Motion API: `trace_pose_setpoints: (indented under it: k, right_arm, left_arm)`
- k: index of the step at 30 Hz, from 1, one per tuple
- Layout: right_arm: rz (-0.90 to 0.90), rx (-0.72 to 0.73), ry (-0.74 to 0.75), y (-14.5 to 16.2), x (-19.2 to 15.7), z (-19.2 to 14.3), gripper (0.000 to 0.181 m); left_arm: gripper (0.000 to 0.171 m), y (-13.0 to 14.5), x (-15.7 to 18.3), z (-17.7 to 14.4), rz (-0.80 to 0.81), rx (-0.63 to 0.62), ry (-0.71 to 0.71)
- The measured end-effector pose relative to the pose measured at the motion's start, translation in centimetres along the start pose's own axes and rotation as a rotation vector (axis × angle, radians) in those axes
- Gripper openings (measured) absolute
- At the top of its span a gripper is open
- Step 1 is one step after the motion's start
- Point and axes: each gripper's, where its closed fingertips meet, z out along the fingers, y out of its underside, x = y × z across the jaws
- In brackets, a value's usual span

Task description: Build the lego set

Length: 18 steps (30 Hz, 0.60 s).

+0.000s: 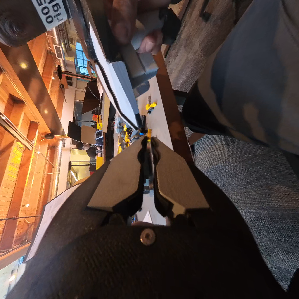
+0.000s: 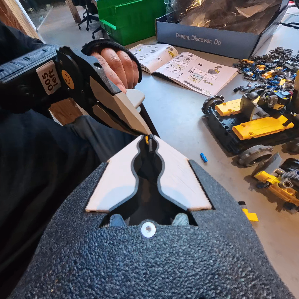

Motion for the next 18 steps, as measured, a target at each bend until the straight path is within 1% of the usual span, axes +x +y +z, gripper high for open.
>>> trace_pose_setpoints:
  k: [3,5,6,9,12,13,16,18]
  right_arm:
    - [0.002,0.008,0.008,-0.3,0.4,-0.2,0.008]
    - [-0.006,0.012,0.029,-0.4,0.9,-0.7,0.017]
    - [-0.005,0.015,0.018,-0.5,0.8,-0.9,0.019]
    - [-0.014,0.017,-0.009,-0.7,0.4,-1.1,0.019]
    - [-0.026,-0.02,-0.023,-0.3,0.2,-0.7,0.02]
    - [-0.023,-0.027,-0.032,-0.2,0.2,-0.5,0.02]
    - [-0.014,-0.033,-0.052,-0.2,0.0,-0.1,0.007]
    - [-0.016,-0.054,-0.054,0.0,0.1,0.1,0.007]
  left_arm:
    - [0.003,0.0,-0.4,-0.1,0.002,0.0,-0.034]
    - [0.002,0.1,-0.8,-0.1,0.013,0.0,-0.065]
    - [0.003,0.1,-0.9,-0.1,0.018,0.001,-0.077]
    - [0.002,0.1,-0.8,-0.2,0.033,0.004,-0.098]
    - [0.003,0.0,-0.7,-0.3,0.029,0.008,-0.105]
    - [0.002,-0.1,-0.7,-0.3,0.031,0.008,-0.108]
    - [0.002,0.0,-0.7,-0.3,0.075,-0.002,-0.127]
    - [0.002,0.1,-0.6,-0.3,0.086,-0.009,-0.136]
